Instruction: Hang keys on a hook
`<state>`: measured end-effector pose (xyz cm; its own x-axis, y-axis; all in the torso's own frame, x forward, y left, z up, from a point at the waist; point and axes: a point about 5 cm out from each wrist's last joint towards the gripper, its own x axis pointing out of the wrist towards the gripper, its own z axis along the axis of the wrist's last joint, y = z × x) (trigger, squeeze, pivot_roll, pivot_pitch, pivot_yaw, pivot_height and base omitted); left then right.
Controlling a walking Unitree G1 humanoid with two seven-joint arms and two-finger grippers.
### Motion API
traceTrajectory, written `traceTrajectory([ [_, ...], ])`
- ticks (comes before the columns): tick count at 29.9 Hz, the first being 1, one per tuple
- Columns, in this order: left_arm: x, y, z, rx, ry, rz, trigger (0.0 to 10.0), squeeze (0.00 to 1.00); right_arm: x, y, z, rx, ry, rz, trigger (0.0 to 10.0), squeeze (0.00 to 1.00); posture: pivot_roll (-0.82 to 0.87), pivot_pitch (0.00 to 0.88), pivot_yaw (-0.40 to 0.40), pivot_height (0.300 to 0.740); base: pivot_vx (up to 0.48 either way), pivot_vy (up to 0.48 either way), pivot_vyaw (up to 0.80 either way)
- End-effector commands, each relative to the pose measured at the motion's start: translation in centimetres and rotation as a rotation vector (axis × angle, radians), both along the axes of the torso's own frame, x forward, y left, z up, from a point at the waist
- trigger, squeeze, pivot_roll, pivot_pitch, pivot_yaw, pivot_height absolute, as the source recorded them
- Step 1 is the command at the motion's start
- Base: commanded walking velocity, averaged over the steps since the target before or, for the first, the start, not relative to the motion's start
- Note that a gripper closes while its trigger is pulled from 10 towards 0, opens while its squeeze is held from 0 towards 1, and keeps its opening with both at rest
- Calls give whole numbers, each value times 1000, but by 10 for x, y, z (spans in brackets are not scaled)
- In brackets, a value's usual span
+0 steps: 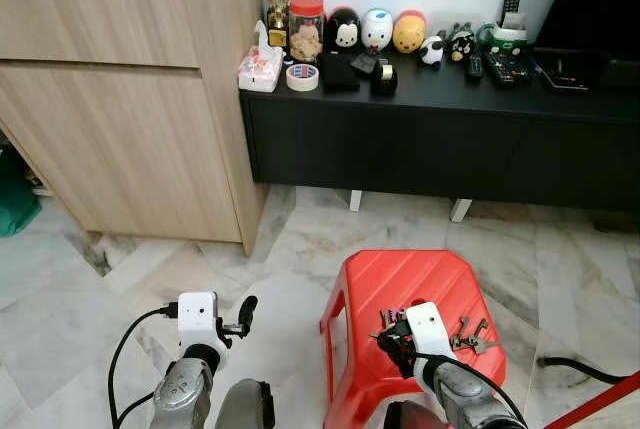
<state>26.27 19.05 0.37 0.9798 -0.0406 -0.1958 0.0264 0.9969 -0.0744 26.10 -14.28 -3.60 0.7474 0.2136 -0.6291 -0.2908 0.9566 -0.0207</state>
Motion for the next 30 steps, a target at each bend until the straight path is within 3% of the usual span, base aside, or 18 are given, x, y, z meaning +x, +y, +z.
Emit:
traceTrajectory([
  [1,-5,2,-1,-1,-8,1,10000,0,0,0,0,2,-2,-15,10000,0,109,124,-40,619,0,0,0],
  [13,-18,3,4,17,-38,-27,10000,0,3,1,2,10,-10,-50,10000,0,145,183,-15,619,0,0,0],
  [21,-27,3,0,20,-10,-33,10000,0,2,-3,0,-47,12,-89,10000,0,146,194,-11,619,0,0,0],
  [22,-27,3,0,21,-7,-34,10000,0,1,-4,-1,-53,15,-90,314,0,145,193,-11,619,0,0,0],
  [30,-27,1,-1,14,14,-38,10000,0,-11,-4,-11,-63,61,-88,0,0,140,179,-15,619,0,0,0],
])
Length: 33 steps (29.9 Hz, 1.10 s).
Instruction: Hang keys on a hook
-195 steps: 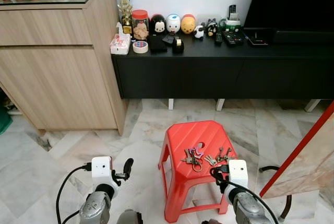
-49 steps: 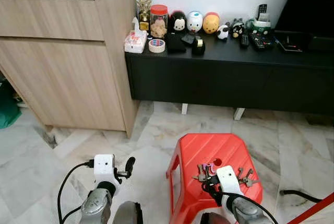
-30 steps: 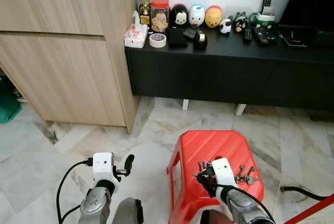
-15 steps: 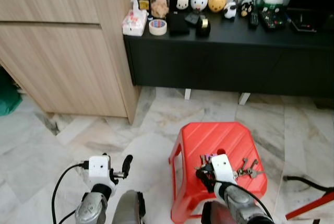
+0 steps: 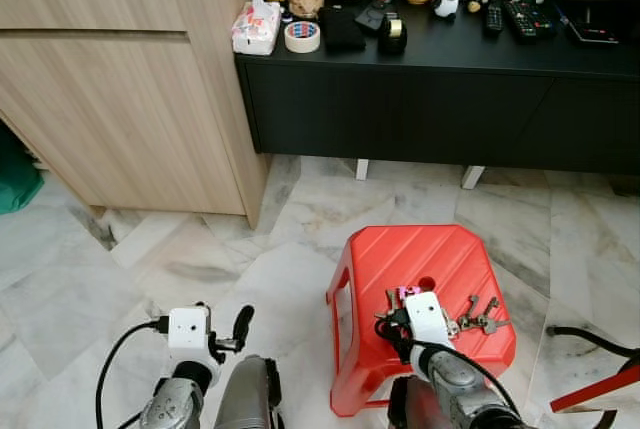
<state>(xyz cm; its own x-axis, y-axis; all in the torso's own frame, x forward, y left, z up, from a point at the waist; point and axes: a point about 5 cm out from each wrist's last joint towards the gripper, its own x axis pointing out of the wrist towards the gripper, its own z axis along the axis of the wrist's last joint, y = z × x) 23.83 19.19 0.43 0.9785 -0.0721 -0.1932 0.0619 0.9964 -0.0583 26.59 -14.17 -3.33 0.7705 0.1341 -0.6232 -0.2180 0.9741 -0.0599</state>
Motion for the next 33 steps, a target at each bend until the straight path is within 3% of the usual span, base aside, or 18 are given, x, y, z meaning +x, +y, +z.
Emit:
traceTrajectory([
  [1,-2,-1,-1,-1,19,-2,10000,0,-16,-5,-14,-24,79,-16,0,0,140,179,-15,619,0,0,0],
  [11,2,-2,-2,4,29,-9,10000,0,-17,-5,-14,-22,81,-28,0,0,133,166,-15,619,0,0,0],
  [33,20,-6,2,16,25,-3,10000,0,5,-6,5,31,-38,-81,0,0,111,95,-29,619,0,0,0],
])
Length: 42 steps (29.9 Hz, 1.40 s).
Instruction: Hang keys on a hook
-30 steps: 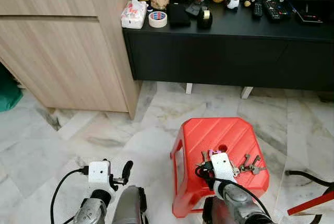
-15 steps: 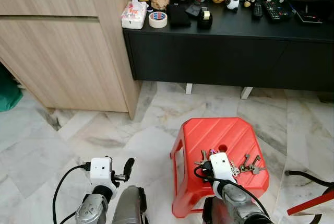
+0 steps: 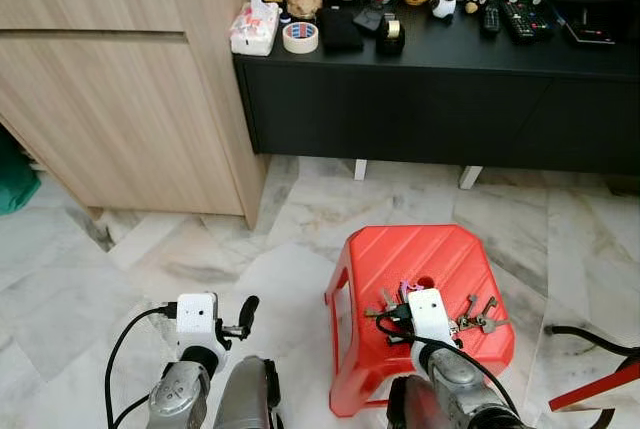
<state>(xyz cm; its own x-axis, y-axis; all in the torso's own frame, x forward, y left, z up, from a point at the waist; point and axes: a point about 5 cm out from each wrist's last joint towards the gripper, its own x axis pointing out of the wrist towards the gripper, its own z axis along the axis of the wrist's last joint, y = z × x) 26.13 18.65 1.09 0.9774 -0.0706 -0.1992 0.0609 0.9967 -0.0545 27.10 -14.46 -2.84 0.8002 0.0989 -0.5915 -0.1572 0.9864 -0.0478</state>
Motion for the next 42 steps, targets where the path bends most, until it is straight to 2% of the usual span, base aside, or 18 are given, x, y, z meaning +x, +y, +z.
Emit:
traceTrajectory([
  [1,-3,0,-4,12,19,-4,10000,0,0,-3,0,12,-1,-21,0,0,111,95,-29,619,0,0,0],
  [4,0,-1,-4,13,21,-4,10000,0,4,-5,4,14,-28,-31,0,0,109,82,-31,619,0,0,0],
  [8,5,-1,-2,12,13,-2,10000,0,15,-9,16,39,-113,-50,0,0,94,52,-36,619,0,0,0],
  [11,7,-2,-2,12,12,-2,10000,0,17,-11,19,39,-130,-55,0,0,89,43,-39,619,0,0,0],
  [14,10,-4,0,8,4,0,10000,0,21,-16,26,48,-192,-69,0,0,78,16,-47,619,0,0,0],
  [19,11,-5,0,5,-4,4,10000,0,24,-15,32,72,-245,-52,0,0,72,7,-51,619,0,0,0],
  [20,12,-5,1,2,-6,8,10000,0,25,-16,35,80,-267,-46,10000,0,67,0,-59,619,0,0,0],
  [26,13,-4,1,-3,-9,16,10000,0,24,-19,35,96,-271,-66,10000,0,61,0,-64,619,0,0,0],
  [32,19,-8,4,-16,-27,17,10000,0,24,-19,34,104,-241,-17,10000,0,52,0,-75,664,0,0,0],
  [39,19,-10,5,-19,-35,11,10000,0,27,-18,37,103,-240,-10,10000,0,51,0,-77,689,0,0,0],
  [42,19,-11,5,-23,-36,9,10000,0,28,-20,37,89,-229,-13,10000,0,52,0,-78,714,0,0,0],
])
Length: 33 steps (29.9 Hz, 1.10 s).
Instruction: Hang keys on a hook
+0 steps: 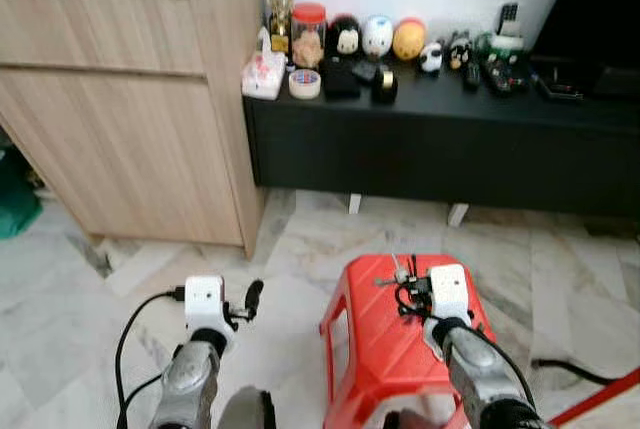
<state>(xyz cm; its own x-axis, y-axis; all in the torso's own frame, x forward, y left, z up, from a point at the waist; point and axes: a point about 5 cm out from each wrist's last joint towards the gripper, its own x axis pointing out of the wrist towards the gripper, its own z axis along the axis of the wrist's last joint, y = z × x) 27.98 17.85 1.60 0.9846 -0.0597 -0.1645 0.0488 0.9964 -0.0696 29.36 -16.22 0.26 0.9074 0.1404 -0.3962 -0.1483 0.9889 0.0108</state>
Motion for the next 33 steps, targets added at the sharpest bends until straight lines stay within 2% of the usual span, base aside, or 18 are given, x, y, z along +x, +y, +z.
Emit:
traceTrajectory([
  [1,1,-3,0,-5,-2,-6,10000,0,6,-3,6,-2,-14,-8,10000,0,52,0,-78,719,0,0,0],
  [4,0,-3,0,-6,-4,-8,10000,0,5,-2,5,-1,-11,2,10000,0,54,0,-78,739,0,0,0],
  [9,1,-2,0,-4,-7,-15,10000,0,4,-3,2,-36,21,18,10000,0,52,0,-76,740,0,0,0],
  [12,1,-1,2,3,-15,-21,10000,0,3,1,-1,-53,80,72,10000,0,53,0,-75,740,0,0,0],
  [13,1,0,2,6,-20,-26,10000,0,3,2,-2,-50,96,91,10000,0,53,0,-75,740,0,0,0],
  [16,4,1,8,27,-45,-64,10000,0,1,2,-5,-148,154,217,10000,0,55,0,-73,740,0,0,0],
  [18,6,1,13,46,-67,-101,10000,0,2,4,-3,-166,156,304,10000,0,55,0,-73,740,0,0,0],
  [19,8,-2,19,70,-93,-157,10000,0,5,7,3,-200,137,424,10000,0,53,0,-67,740,0,0,0],
  [20,9,-3,22,78,-101,-177,10000,0,5,7,5,-217,132,462,10000,0,53,0,-67,740,0,0,0],
  [23,14,-9,37,153,-157,-325,10000,0,15,9,21,-249,84,607,10000,0,55,0,-68,740,0,0,0],
  [24,16,-14,44,196,-181,-415,10000,0,21,10,31,-267,59,670,10000,0,55,0,-68,740,0,0,0],
  [25,16,-14,44,196,-181,-415,10000,0,21,10,31,-267,59,670,10000,0,55,0,-68,740,0,0,0],
  [27,16,-27,59,246,-207,-611,10000,0,28,12,45,-356,20,803,10000,0,61,0,-68,740,0,0,0],
  [30,13,-33,64,257,-192,-717,10000,0,28,16,53,-347,-17,904,10000,0,67,0,-70,740,0,0,0],
  [33,9,-41,68,308,-173,-854,10000,0,22,17,51,-375,15,1029,10000,0,71,0,-73,740,0,0,0],
])
